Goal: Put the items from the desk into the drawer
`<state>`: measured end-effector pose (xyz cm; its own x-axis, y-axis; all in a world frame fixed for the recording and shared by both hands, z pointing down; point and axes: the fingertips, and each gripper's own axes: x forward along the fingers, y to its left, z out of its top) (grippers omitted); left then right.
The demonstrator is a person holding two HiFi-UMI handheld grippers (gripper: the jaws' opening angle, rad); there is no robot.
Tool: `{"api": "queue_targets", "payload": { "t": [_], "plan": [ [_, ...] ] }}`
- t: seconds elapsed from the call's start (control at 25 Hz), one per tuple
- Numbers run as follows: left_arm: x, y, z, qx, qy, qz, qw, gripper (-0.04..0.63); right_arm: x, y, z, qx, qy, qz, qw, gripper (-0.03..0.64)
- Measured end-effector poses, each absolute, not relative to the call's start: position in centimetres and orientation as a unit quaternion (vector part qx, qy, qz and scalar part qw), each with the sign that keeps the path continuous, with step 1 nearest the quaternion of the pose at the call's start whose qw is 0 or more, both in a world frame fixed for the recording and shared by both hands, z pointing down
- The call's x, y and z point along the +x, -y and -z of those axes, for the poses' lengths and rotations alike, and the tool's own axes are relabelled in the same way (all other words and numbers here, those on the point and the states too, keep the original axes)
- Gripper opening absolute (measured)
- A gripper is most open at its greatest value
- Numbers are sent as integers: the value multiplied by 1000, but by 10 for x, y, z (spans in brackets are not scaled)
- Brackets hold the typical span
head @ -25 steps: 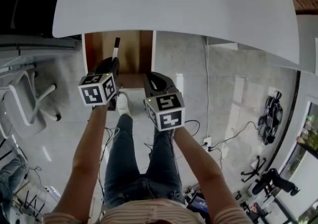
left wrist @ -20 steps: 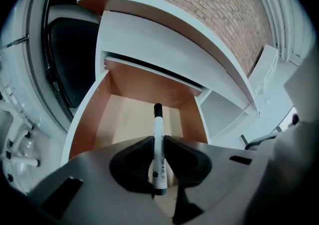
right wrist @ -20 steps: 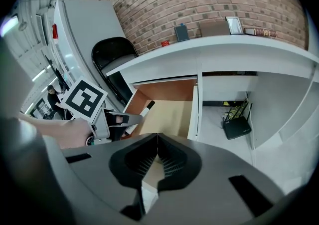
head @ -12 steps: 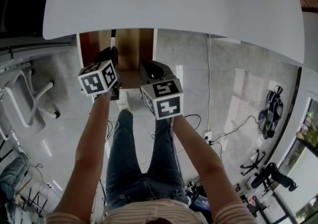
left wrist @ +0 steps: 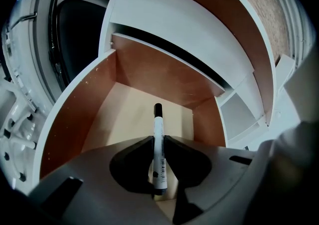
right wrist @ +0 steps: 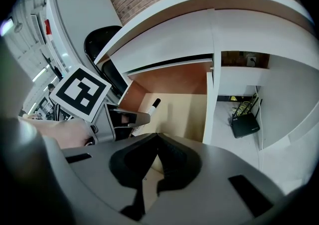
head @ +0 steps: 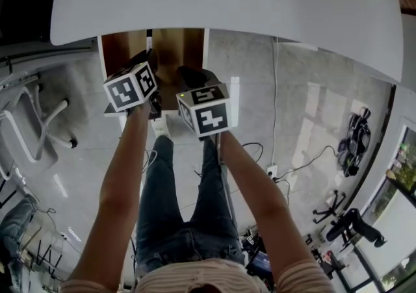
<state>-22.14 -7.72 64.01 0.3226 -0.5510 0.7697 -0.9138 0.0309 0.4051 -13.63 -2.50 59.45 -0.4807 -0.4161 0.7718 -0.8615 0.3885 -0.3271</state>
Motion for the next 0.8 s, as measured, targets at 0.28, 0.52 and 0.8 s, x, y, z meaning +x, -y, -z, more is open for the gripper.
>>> {"api": "queue_targets", "payload": {
  "t": [0.28,0.52,0.8],
  "plan": [
    [-220,82,-660,658,547,-207,474,74,-136,31,-598,412,775,-369,305,17],
    [-221,84,-670,651,541,-216,487,74,-141,33,-599,409,776,-370,306,17],
    [-214,82,-681,642,529,-235,503,74,-136,34,-599,410,773,-372,310,17]
  ]
}}
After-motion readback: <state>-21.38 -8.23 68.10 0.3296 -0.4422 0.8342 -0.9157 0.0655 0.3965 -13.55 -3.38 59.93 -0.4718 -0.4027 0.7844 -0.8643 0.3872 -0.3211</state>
